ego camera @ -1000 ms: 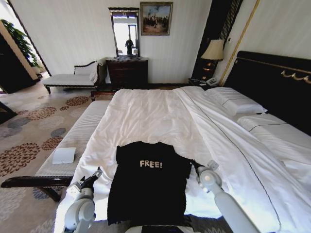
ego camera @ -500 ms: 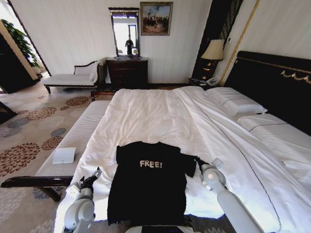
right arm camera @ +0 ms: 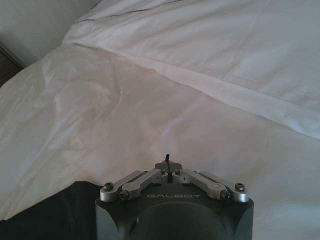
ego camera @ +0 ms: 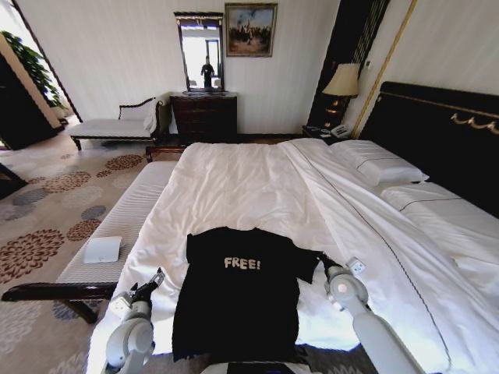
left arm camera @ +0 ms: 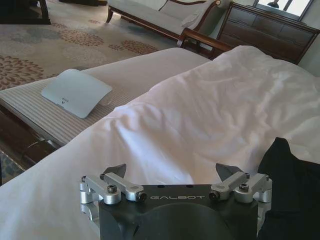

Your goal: Fold the clothes on the bed.

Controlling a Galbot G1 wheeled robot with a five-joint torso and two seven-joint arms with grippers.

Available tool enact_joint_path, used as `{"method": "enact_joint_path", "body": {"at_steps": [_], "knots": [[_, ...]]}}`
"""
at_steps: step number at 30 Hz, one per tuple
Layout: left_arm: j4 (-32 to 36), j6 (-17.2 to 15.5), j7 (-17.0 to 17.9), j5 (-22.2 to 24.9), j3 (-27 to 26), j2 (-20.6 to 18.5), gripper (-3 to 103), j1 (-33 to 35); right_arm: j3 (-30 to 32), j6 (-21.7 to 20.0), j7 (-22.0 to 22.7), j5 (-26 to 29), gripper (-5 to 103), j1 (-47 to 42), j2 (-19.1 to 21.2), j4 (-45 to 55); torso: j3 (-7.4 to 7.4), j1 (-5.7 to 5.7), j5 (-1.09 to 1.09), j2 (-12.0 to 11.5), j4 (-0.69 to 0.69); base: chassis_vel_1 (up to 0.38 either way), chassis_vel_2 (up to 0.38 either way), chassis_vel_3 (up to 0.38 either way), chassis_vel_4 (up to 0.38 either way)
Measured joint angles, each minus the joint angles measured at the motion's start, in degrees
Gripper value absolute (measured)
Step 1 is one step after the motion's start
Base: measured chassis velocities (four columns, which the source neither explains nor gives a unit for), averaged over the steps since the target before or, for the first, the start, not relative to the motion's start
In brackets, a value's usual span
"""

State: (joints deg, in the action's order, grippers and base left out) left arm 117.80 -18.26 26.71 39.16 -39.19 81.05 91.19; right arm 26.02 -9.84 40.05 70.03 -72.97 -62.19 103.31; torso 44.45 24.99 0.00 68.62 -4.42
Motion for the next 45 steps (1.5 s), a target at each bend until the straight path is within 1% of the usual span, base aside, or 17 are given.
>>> {"method": "enact_joint_path", "body": {"at_steps": [4, 5, 6, 9, 12, 16, 18, 21, 23, 27, 28, 30, 34, 37, 40, 43, 45], "knots": [[0.03, 0.00, -0.01, 0.14, 0.02, 0.00, 100, -0.19, -0.24, -0.74, 1.05, -0.45, -1, -0.06, -0.13, -0.36, 0.00, 0.00, 0.00, -0.01, 0.00, 0.000, 0.000, 0.000, 0.000], [0.05, 0.00, -0.01, 0.18, 0.01, -0.02, 100, -0.21, -0.26, -0.93, 1.45, -0.87, 4, -0.11, -0.13, -0.38, 0.00, 0.00, 0.00, 0.00, 0.00, 0.000, 0.000, 0.000, 0.000], [0.05, 0.00, -0.01, 0.18, 0.01, -0.02, 100, -0.21, -0.26, -0.93, 1.45, -0.87, 4, -0.11, -0.13, -0.38, 0.00, 0.00, 0.00, 0.00, 0.00, 0.000, 0.000, 0.000, 0.000], [0.10, 0.00, -0.01, 0.26, -0.06, -0.06, 100, -0.17, 0.01, -1.08, 2.72, -2.10, 21, -1.17, 0.14, 0.44, 0.00, 0.00, 0.00, -0.01, 0.01, 0.000, 0.000, 0.000, 0.000], [0.10, 0.00, -0.01, 0.31, -0.13, -0.04, 100, -0.10, 0.34, -1.15, 3.97, -1.47, 25, -2.78, 0.49, 2.39, 0.00, 0.00, 0.00, 0.00, 0.00, 0.000, 0.000, 0.000, 0.000], [-0.15, 0.15, -0.02, 0.27, -0.13, 0.25, 100, 0.01, 0.12, -1.87, 6.50, 2.56, 47, -7.83, 1.01, 8.47, 0.00, 0.00, -0.01, 0.00, -0.01, 0.000, 0.000, 0.000, 0.000], [-0.21, 0.16, -0.02, 0.22, -0.08, 0.34, 100, 0.02, -0.12, -2.05, 6.80, 3.37, 47, -8.58, 0.99, 9.44, 0.00, 0.00, 0.00, 0.00, -0.01, 0.000, 0.000, 0.000, 0.000], [-0.25, 0.20, -0.02, -0.03, 0.08, 0.66, 100, 0.06, -1.50, -2.66, 7.38, 5.69, 63, -9.94, 0.34, 11.30, 0.00, 0.00, -0.01, 0.00, 0.00, 0.000, 0.000, 0.000, 0.000], [-0.25, 0.21, -0.03, -0.09, 0.09, 0.69, 100, 0.08, -1.81, -2.70, 7.38, 5.99, 63, -9.91, 0.14, 11.28, 0.00, 0.00, 0.00, 0.00, 0.00, 0.000, 0.000, 0.000, 0.000], [0.18, 0.21, -0.02, -0.21, -0.11, 0.74, 100, 0.39, -3.29, -2.73, 7.40, 7.19, 85, -8.56, -0.69, 9.89, 0.00, 0.00, 0.00, -0.01, 0.00, 0.000, 0.000, 0.000, 0.000], [0.18, 0.21, -0.02, -0.21, -0.11, 0.74, 100, 0.39, -3.29, -2.73, 7.40, 7.19, 85, -8.56, -0.69, 9.89, 0.00, 0.00, 0.00, -0.01, 0.00, 0.000, 0.000, 0.000, 0.000], [0.34, 0.25, -0.01, -0.21, -0.36, 0.68, 100, 0.76, -3.68, -2.72, 7.39, 7.28, 98, -8.07, -0.79, 9.37, 0.00, 0.00, 0.00, -0.01, 0.01, 0.000, 0.000, 0.000, 0.000], [0.56, 0.37, 0.00, -0.24, -0.62, 0.60, 100, 1.20, -3.90, -2.50, 7.36, 7.20, 91, -7.58, -0.93, 8.70, 0.00, 0.00, 0.00, -0.01, 0.00, 0.000, 0.000, 0.000, 0.000], [0.82, 0.40, 0.04, -0.27, -0.77, 0.53, 100, 1.42, -3.92, -2.06, 7.35, 7.08, 76, -7.41, -1.01, 8.59, 0.00, 0.00, 0.00, -0.01, 0.00, 0.000, 0.000, 0.000, 0.000], [0.97, 0.41, 0.09, -0.30, -0.77, 0.51, 100, 1.43, -3.92, -1.95, 7.35, 7.05, 70, -7.51, -1.01, 8.86, 0.00, 0.00, 0.00, -0.01, 0.00, 0.000, 0.000, 0.000, 0.000], [1.16, 0.41, 0.21, -0.49, -0.71, 0.53, 100, 1.46, -3.84, -1.82, 7.35, 6.72, 54, -7.80, -1.07, 9.10, 0.00, 0.00, 0.00, -0.01, 0.00, 0.000, 0.000, 0.000, 0.000], [1.18, 0.41, 0.23, -0.55, -0.68, 0.54, 100, 1.49, -3.80, -1.75, 7.35, 6.59, 54, -7.92, -1.08, 9.19, 0.00, 0.00, 0.00, -0.01, 0.00, 0.000, 0.000, 0.000, 0.000]]}}
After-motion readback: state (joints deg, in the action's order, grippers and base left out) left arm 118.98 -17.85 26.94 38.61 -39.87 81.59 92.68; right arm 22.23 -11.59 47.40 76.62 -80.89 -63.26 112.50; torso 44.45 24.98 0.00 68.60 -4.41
